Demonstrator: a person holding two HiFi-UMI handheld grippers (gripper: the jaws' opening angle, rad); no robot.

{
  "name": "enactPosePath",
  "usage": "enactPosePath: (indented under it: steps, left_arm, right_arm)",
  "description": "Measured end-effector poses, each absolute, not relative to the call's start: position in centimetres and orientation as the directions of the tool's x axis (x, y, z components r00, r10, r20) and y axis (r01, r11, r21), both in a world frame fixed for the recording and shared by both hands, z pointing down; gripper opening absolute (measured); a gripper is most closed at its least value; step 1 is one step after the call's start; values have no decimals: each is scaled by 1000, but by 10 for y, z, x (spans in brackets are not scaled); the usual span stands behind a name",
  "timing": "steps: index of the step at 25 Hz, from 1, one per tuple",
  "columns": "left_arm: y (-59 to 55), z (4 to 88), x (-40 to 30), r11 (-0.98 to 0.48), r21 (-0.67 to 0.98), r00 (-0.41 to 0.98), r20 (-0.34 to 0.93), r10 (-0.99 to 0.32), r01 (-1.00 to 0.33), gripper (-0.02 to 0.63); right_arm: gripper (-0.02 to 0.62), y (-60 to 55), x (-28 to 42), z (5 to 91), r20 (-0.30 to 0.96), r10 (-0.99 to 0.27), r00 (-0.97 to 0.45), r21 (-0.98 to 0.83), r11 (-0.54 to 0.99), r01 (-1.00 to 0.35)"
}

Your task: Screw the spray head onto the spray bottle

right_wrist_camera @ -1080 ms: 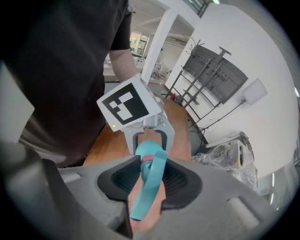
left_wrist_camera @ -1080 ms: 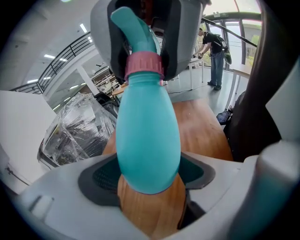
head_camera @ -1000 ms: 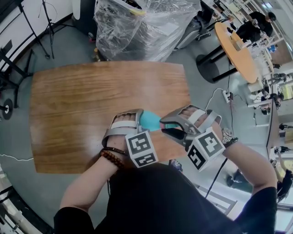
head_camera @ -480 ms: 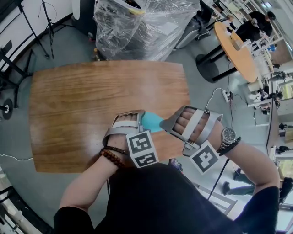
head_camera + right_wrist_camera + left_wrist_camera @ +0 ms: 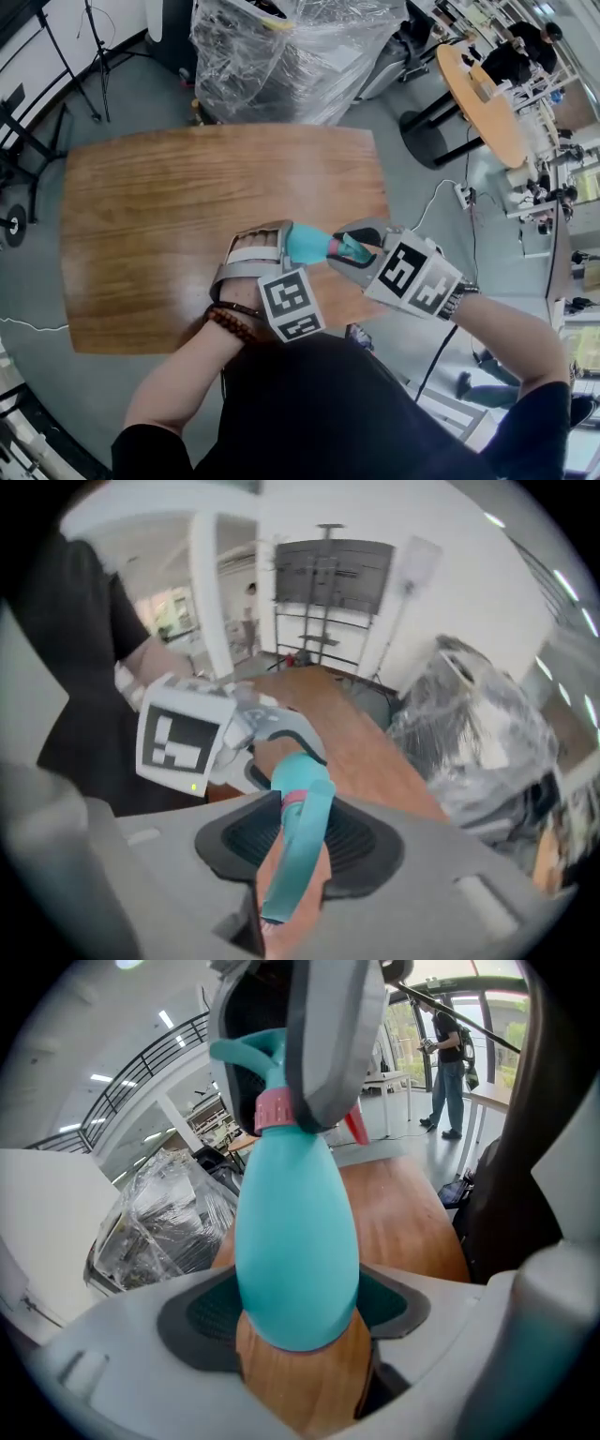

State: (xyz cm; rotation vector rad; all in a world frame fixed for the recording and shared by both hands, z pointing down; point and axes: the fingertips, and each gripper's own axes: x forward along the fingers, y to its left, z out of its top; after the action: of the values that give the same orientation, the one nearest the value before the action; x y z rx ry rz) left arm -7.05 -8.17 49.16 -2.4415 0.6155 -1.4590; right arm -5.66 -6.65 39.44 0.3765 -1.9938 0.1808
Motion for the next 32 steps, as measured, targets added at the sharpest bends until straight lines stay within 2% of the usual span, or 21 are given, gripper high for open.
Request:
enactPosePath:
  steps: [3, 5, 8, 12, 17, 20, 23, 25, 26, 28, 32]
  left_arm:
    - [-82, 494, -70, -877, -421, 406, 778, -480, -230, 394]
    - [-81, 496, -69, -879, -418, 408, 778, -478, -232, 394]
    - [-80, 497, -67, -884, -400, 425, 775, -467, -243, 394]
    - [-80, 499, -67, -892, -375, 441, 775, -452, -254, 394]
    - [-81, 508, -77, -911, -345, 456, 788, -412, -227, 396]
    - [-83, 514, -83, -927, -324, 462, 803, -375, -190, 397]
    - [-80, 518, -84, -943, -300, 476, 815, -331, -142, 397]
    - [-75, 519, -82, -954, -280, 490, 821, -294, -105, 397]
    - [-72, 520, -80, -959, -269, 496, 823, -275, -86, 397]
    - [-65, 521, -76, -967, -249, 507, 829, -238, -47, 397]
    - [-50, 520, -66, -972, -233, 519, 835, -183, 31, 397]
  right_arm:
    - [121, -73, -48, 399, 887, -141, -441, -185, 766, -616]
    - [123, -75, -47, 401, 868, -117, -482, -306, 639, -706]
    - [129, -77, -48, 399, 840, -126, -528, -371, 577, -728]
    - [210, -85, -46, 378, 807, -191, -559, -290, 696, -657]
    - [210, -77, -54, 327, 716, -206, -667, -98, 916, -388]
    - [210, -62, -47, 323, 793, -226, -566, 203, 974, -105]
    - [210, -48, -36, 344, 823, -347, -450, 499, 819, 282]
    - [210, -38, -33, 361, 814, -413, -408, 579, 623, 525]
    - [210, -34, -35, 368, 808, -426, -407, 588, 540, 602]
    - [210, -26, -42, 377, 805, -422, -417, 584, 444, 680]
    - [209, -15, -48, 396, 829, -386, -403, 540, 373, 754]
